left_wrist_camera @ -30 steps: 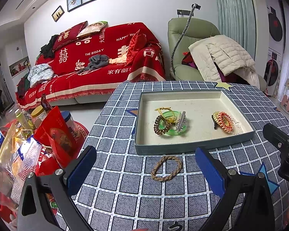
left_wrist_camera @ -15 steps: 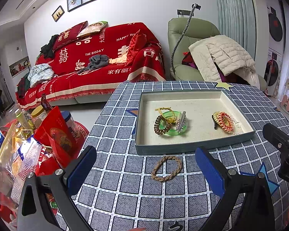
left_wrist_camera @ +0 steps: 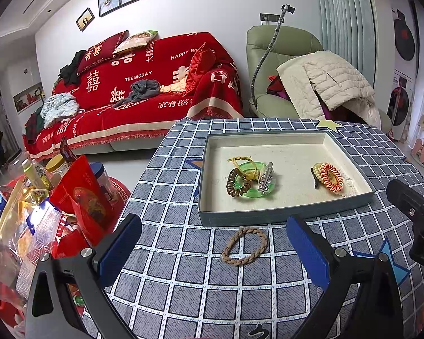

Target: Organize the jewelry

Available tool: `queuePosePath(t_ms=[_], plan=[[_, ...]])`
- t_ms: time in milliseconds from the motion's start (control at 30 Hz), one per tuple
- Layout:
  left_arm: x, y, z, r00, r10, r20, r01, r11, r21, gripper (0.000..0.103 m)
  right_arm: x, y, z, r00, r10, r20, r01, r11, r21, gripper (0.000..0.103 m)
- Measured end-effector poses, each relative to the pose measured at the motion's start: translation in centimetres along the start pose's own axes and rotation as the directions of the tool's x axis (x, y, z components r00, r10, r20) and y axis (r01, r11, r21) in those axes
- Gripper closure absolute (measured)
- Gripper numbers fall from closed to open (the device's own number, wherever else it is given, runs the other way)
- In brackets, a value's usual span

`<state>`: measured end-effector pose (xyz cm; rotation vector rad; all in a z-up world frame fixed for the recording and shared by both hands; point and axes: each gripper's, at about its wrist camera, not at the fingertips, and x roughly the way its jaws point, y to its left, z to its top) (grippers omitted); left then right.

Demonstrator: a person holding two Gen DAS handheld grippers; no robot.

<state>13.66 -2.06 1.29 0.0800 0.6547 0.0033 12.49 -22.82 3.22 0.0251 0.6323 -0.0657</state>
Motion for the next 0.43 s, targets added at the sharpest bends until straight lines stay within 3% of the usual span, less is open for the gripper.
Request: queuePosePath(t_ms=[433], plan=[[0.3,0.1,-0.32,1.0,-0.009,-0.007,0.009,1.0,0.006,0.0,-0.04,0.07,0.05,1.0,0.001,-0.002,-0.001,1.0,0.001,0.0]])
